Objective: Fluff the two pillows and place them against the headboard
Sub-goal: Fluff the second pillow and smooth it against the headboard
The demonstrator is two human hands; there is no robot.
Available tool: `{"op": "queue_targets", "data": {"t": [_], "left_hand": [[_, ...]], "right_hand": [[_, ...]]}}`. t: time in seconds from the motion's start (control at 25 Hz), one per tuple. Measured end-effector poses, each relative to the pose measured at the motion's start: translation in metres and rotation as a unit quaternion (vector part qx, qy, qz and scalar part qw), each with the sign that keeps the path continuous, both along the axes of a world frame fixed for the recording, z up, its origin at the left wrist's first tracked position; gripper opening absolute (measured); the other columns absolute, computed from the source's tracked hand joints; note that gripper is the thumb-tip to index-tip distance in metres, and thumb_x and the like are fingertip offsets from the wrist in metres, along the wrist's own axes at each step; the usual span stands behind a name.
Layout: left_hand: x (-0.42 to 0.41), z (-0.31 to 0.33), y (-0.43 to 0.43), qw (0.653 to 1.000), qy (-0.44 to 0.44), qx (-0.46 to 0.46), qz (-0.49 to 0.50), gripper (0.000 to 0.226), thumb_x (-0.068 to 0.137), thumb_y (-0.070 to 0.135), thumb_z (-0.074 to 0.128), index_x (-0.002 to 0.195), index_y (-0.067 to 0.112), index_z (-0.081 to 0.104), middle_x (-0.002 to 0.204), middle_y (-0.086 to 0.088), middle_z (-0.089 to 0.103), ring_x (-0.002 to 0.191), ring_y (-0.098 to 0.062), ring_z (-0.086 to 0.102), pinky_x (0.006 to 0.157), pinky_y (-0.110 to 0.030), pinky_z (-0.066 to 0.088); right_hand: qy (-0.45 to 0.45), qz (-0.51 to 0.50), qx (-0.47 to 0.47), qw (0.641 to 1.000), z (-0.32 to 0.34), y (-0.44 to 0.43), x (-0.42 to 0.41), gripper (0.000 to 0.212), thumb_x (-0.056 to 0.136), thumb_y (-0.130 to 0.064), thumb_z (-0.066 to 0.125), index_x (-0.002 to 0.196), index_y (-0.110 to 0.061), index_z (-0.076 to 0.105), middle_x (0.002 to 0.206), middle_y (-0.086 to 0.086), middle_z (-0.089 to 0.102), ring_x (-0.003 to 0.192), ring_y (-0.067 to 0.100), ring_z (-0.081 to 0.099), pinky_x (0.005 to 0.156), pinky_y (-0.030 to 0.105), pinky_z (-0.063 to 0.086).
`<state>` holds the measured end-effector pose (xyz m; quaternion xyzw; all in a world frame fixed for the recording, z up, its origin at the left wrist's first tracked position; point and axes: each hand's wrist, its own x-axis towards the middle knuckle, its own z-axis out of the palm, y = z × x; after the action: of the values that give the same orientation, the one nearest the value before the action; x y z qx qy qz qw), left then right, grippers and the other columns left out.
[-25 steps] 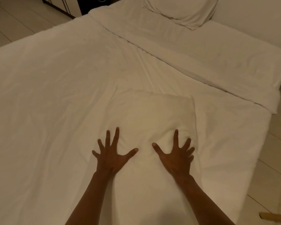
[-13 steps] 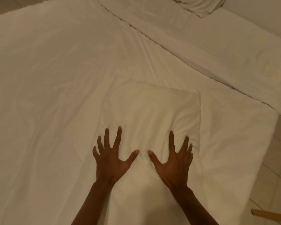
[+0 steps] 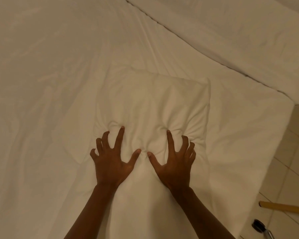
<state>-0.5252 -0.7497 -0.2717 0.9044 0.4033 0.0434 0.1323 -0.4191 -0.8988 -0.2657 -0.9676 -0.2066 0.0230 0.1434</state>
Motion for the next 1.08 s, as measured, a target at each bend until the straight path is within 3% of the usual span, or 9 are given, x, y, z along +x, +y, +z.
{"op": "queue_targets", "data": {"t": [0.16,0.32,0.56,0.84,1.0,1.08], "left_hand": [[0.002,-0.001,0.001,1.000,0.008,0.001,0.002,0.083,0.079,0.081,0.042,0.149,0.036,0.035,0.141,-0.013,0.041,0.122,-0.031,0.046,0.092,-0.052,0.040],[0.003,-0.003,0.003,1.000,0.004,-0.009,-0.001,0.080,0.079,0.081,0.043,0.143,0.032,0.041,0.134,-0.012,0.046,0.118,-0.030,0.050,0.089,-0.048,0.042],[0.004,-0.005,0.002,1.000,-0.005,0.022,-0.008,0.072,0.080,0.078,0.043,0.129,0.028,0.054,0.119,-0.013,0.053,0.104,-0.031,0.055,0.080,-0.045,0.045],[-0.009,0.004,-0.004,0.997,-0.065,-0.008,0.034,0.063,0.087,0.069,0.040,0.140,0.033,0.045,0.135,-0.013,0.045,0.124,-0.034,0.046,0.099,-0.054,0.037],[-0.011,0.009,-0.001,0.989,0.003,-0.067,0.129,0.089,0.078,0.087,0.035,0.153,0.047,0.009,0.159,-0.003,0.027,0.139,-0.041,0.031,0.108,-0.065,0.026],[-0.009,0.010,0.001,0.984,0.014,-0.108,0.138,0.096,0.071,0.093,0.034,0.151,0.053,0.001,0.163,0.000,0.019,0.139,-0.043,0.031,0.107,-0.066,0.026]], "right_hand": [[-0.024,-0.004,0.010,1.000,-0.008,0.000,0.001,0.082,0.080,-0.079,0.048,0.144,-0.028,0.046,0.133,0.017,0.048,0.127,0.037,0.043,0.103,0.054,0.035],[-0.045,-0.004,0.009,0.999,-0.013,0.000,0.004,0.069,0.083,-0.073,0.049,0.130,-0.023,0.056,0.101,0.007,0.055,0.095,0.027,0.053,0.086,0.045,0.041],[-0.024,0.028,0.019,0.999,-0.022,-0.001,0.013,0.052,0.093,-0.065,0.044,0.114,-0.020,0.057,0.093,0.004,0.059,0.084,0.025,0.055,0.074,0.039,0.041],[-0.032,-0.049,0.060,0.996,-0.004,-0.006,0.008,0.065,0.081,-0.081,0.045,0.119,-0.029,0.059,0.102,0.002,0.050,0.091,0.021,0.048,0.081,0.037,0.040],[0.015,-0.157,0.075,0.985,0.007,-0.006,0.004,0.095,0.061,-0.096,0.046,0.134,-0.036,0.049,0.126,0.005,0.046,0.112,0.027,0.046,0.094,0.043,0.040],[0.048,-0.177,0.063,0.981,0.007,-0.007,0.003,0.105,0.056,-0.099,0.045,0.142,-0.041,0.040,0.139,0.011,0.040,0.128,0.037,0.039,0.105,0.056,0.034]]}}
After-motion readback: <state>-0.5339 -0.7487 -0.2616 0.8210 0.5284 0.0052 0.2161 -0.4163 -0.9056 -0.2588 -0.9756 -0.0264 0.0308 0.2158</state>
